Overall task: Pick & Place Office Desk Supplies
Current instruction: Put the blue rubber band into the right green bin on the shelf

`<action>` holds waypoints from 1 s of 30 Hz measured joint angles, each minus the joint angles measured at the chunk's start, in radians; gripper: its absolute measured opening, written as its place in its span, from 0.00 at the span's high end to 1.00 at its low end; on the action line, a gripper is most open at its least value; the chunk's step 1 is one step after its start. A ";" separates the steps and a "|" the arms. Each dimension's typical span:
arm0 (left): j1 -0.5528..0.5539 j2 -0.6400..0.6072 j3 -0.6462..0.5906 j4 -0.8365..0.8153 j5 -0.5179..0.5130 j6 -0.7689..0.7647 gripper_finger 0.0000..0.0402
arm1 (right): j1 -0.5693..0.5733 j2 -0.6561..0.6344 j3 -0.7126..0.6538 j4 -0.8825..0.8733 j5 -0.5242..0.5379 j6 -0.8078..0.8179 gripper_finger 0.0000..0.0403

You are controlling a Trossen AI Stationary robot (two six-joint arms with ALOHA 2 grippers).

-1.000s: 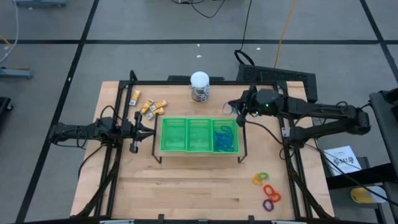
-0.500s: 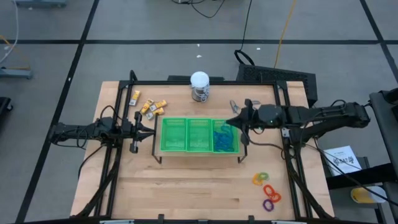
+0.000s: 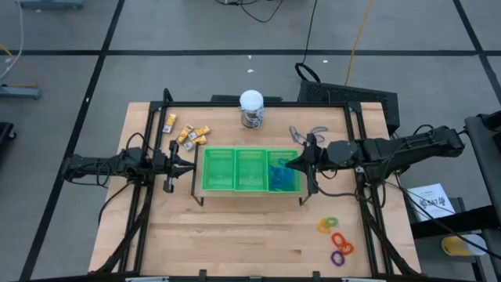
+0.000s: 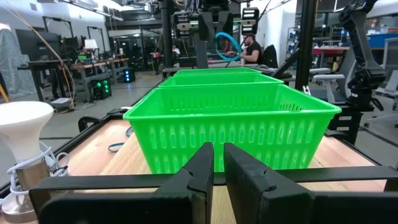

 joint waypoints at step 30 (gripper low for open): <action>0.000 0.000 0.000 0.000 0.000 0.000 0.89 | -0.093 0.000 0.000 0.049 0.161 -0.095 0.65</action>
